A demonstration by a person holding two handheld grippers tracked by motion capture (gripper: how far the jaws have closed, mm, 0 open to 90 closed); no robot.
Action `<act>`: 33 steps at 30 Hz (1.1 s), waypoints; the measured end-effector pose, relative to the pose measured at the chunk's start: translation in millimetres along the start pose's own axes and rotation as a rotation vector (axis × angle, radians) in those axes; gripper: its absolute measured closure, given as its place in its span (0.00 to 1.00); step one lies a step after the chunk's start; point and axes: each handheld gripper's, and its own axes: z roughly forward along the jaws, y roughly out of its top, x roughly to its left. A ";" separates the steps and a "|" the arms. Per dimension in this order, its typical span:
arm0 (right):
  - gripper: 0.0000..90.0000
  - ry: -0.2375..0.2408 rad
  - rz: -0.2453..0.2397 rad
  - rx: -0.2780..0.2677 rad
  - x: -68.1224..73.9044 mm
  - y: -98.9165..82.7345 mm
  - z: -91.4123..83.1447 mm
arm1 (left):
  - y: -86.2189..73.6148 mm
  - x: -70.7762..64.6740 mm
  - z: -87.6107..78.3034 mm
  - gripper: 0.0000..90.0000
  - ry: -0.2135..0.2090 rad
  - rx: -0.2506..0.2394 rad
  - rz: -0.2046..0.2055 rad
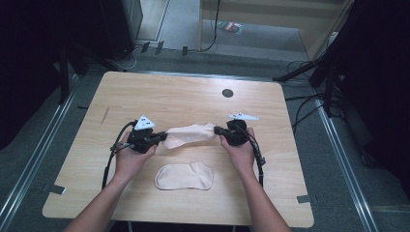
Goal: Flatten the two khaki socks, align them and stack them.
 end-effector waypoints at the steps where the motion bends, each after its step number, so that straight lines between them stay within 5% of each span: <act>1: 1.00 0.007 -0.002 -0.002 4.3 -1.6 -3.3 | -1.2 0.2 -5.1 1.00 -0.020 -0.009 0.004; 7: 1.00 0.052 0.010 -0.018 29.1 -13.8 -26.8 | -9.3 2.7 -38.5 1.00 -0.084 -0.026 0.074; 12: 1.00 0.076 0.001 0.000 51.7 -37.9 -44.6 | -21.9 -0.2 -60.1 1.00 -0.146 0.015 0.152; 19: 1.00 0.104 0.033 0.019 62.1 -64.5 -62.8 | -37.6 -4.1 -69.0 1.00 -0.239 0.075 0.170; 25: 1.00 0.101 0.021 0.051 69.0 -87.1 -70.4 | -47.7 -2.6 -58.5 1.00 -0.313 0.109 0.133; 27: 1.00 0.096 0.025 0.059 67.8 -91.5 -69.6 | -51.3 -0.6 -49.4 0.97 -0.287 0.110 0.103; 30: 0.87 0.063 -0.004 0.074 65.5 -100.7 -64.4 | -55.5 0.6 -43.1 0.74 -0.262 0.114 0.056; 33: 0.76 0.090 0.012 0.062 62.1 -108.5 -64.8 | -59.1 0.3 -47.5 0.65 -0.262 0.091 0.012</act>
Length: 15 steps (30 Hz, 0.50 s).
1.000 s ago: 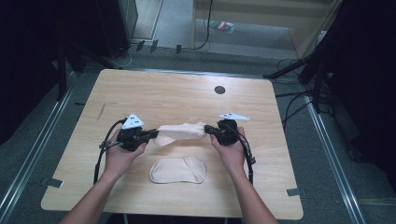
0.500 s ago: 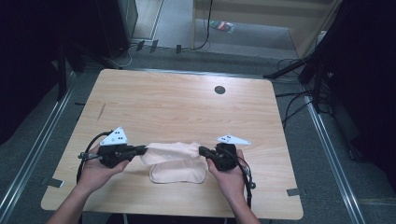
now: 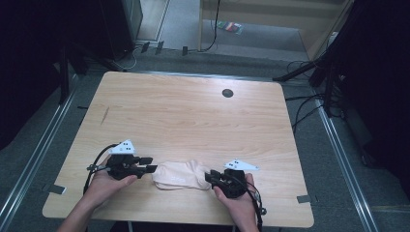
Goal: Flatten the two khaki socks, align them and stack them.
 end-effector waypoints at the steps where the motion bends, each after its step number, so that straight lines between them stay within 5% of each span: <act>1: 0.76 0.004 -0.002 -0.003 -1.4 -0.6 -0.3 | -3.0 0.5 -1.7 0.64 0.007 -0.005 -0.033; 7: 0.69 0.012 0.035 -0.030 -5.3 2.0 1.5 | -22.4 -0.3 2.6 0.61 0.078 -0.009 -0.132; 10: 0.65 -0.008 0.028 -0.009 -1.0 -0.5 9.4 | -22.8 2.8 7.3 0.60 0.062 -0.041 -0.196; 15: 0.76 -0.053 0.008 -0.013 4.8 -2.5 14.6 | -18.9 -3.2 20.5 0.66 0.027 -0.013 -0.159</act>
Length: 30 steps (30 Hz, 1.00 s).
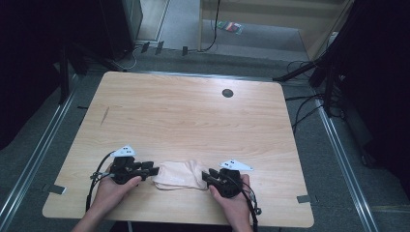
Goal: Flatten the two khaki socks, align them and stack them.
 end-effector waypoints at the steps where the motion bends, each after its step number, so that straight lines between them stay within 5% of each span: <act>1: 0.82 -0.015 -0.016 0.004 0.5 0.1 1.1 | 0.0 -1.8 1.1 0.71 0.002 0.003 0.006; 3: 0.92 -0.020 -0.019 0.002 0.9 0.5 1.7 | 1.3 -4.8 1.5 0.84 0.006 0.006 0.023; 7: 0.97 -0.004 -0.034 -0.013 3.4 2.8 -0.4 | 3.9 -5.7 -6.0 0.97 -0.001 -0.028 0.029; 14: 0.98 0.023 -0.028 -0.065 4.4 10.9 -12.0 | 3.6 -16.7 -22.1 1.00 -0.023 -0.068 0.108; 20: 1.00 -0.061 -0.025 -0.074 -1.7 17.0 -27.0 | 1.1 -20.7 -35.7 1.00 0.079 -0.047 0.150; 23: 1.00 -0.061 -0.011 -0.074 -4.9 16.9 -27.4 | -2.0 -19.2 -35.0 1.00 0.071 -0.041 0.136; 30: 1.00 -0.013 -0.030 -0.051 -1.8 15.9 -18.7 | -9.0 -29.5 -30.7 1.00 0.020 -0.037 0.174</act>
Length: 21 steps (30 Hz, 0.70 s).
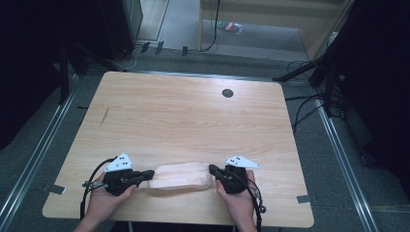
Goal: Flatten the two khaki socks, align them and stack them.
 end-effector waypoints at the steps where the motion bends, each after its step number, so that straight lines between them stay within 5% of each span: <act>1: 1.00 0.004 0.003 0.002 -0.7 -0.3 0.6 | -1.0 0.1 -0.1 1.00 -0.001 -0.008 -0.004; 7: 1.00 -0.004 -0.028 -0.013 -2.4 -0.8 6.8 | -2.7 0.3 5.4 1.00 0.015 -0.021 0.005; 13: 1.00 -0.016 -0.034 0.011 -4.3 -4.3 12.7 | -5.3 -1.9 13.1 0.99 0.003 0.024 0.035; 21: 1.00 -0.032 -0.048 0.070 -6.0 -10.5 24.3 | -7.6 -0.9 26.5 0.98 0.059 0.073 0.053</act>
